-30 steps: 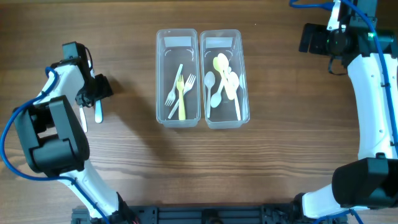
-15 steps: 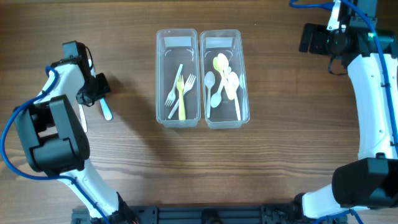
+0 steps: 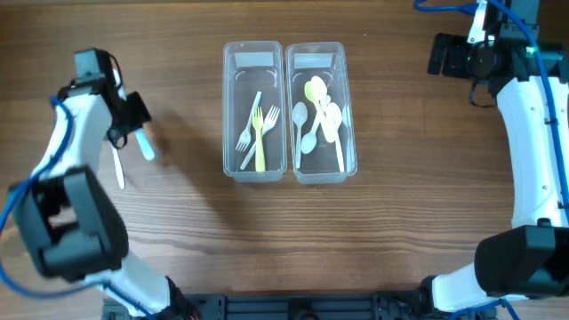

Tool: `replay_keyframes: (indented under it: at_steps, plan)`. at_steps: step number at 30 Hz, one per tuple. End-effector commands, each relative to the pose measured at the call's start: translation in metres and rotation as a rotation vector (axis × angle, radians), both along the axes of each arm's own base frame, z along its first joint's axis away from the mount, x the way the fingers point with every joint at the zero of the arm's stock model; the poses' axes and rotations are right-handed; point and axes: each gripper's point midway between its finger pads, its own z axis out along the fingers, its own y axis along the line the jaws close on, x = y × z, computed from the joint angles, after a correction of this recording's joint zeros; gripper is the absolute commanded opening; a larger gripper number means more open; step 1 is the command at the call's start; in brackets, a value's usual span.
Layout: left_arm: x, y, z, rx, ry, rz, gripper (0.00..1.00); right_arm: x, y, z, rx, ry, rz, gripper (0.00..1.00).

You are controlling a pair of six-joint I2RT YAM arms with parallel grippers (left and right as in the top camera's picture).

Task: Pack container
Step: 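Grasp the light blue fork with the left gripper, then release the light blue fork into the left container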

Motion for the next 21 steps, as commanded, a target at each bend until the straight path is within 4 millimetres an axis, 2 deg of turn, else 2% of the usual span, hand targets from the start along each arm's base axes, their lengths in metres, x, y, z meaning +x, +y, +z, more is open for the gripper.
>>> replay_keyframes:
  at_steps: [1, 5, 8, 10, 11, 13, 15, 18, 21]
  plan:
    - [0.006, -0.025, 0.064, -0.106, -0.178, -0.034, 0.04, 0.001, -0.001, -0.003, -0.015, 0.006, 0.000, 1.00]
    - [0.003, -0.065, 0.100, -0.215, -0.264, -0.135, 0.04, 0.002, -0.001, -0.003, -0.015, 0.006, 0.001, 1.00]
    - [-0.001, -0.101, 0.118, -0.274, -0.299, -0.227, 0.04, 0.002, -0.001, -0.003, -0.015, 0.006, 0.000, 1.00]
    - [-0.004, -0.132, 0.127, -0.306, -0.315, -0.308, 0.04, 0.002, -0.001, -0.003, -0.015, 0.006, 0.000, 1.00]
    - [-0.005, -0.142, 0.129, -0.311, -0.315, -0.330, 0.04, 0.002, -0.001, -0.003, -0.015, 0.006, 0.001, 1.00]
    - [-0.009, -0.178, 0.129, -0.325, -0.305, -0.420, 0.04, 0.001, -0.001, -0.003, -0.015, 0.006, 0.001, 1.00]
    - [-0.013, -0.201, 0.127, -0.329, -0.292, -0.478, 0.04, 0.002, -0.001, -0.003, -0.015, 0.006, 0.000, 1.00]
    - [-0.017, -0.225, 0.121, -0.319, -0.269, -0.497, 0.04, 0.001, -0.001, -0.003, -0.015, 0.006, 0.001, 1.00]
    - [-0.018, -0.240, 0.112, -0.268, -0.251, -0.522, 0.04, 0.002, -0.001, -0.003, -0.015, 0.006, 0.000, 1.00]
